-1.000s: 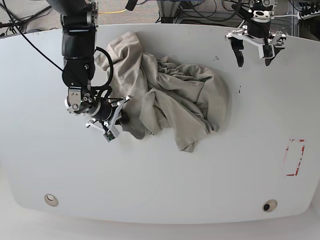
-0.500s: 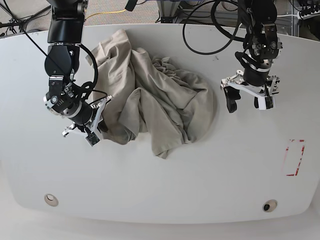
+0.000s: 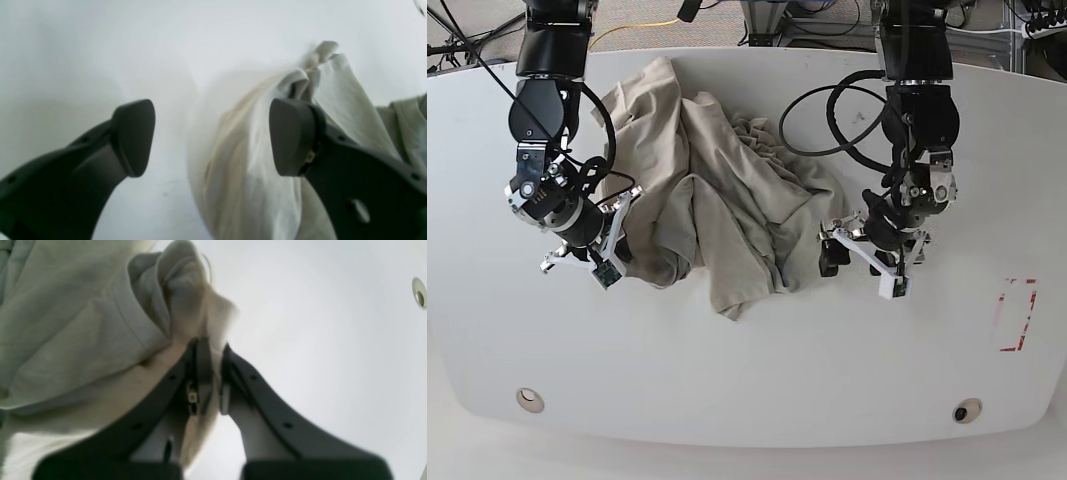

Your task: Fold the T-shirt properly

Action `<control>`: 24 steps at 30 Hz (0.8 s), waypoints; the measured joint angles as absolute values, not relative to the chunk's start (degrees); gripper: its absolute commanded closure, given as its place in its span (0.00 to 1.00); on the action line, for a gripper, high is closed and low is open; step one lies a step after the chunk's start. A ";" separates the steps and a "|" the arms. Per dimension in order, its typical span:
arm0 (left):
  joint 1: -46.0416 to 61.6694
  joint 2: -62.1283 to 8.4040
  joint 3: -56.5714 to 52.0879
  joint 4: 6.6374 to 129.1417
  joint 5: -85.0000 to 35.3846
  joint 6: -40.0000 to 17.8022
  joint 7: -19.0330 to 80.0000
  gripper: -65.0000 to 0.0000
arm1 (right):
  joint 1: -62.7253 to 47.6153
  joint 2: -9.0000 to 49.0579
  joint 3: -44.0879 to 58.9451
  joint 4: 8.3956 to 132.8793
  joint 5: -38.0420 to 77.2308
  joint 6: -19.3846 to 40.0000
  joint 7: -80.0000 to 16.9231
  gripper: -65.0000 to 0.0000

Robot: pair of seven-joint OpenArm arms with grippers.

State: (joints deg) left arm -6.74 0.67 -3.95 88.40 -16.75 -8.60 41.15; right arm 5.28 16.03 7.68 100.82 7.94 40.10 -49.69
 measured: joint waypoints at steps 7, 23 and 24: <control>-11.27 0.45 -0.60 77.69 -16.60 -11.44 40.80 0.23 | 5.26 16.05 7.86 100.88 8.21 40.12 -49.65 1.00; -14.70 -0.38 9.43 66.22 -16.91 -11.64 33.65 0.96 | 3.79 15.70 11.70 100.95 8.88 40.14 -49.56 1.00; -14.83 -0.47 9.37 65.47 -16.84 -11.64 32.84 1.00 | 3.81 15.57 12.67 100.92 9.19 40.16 -49.63 1.00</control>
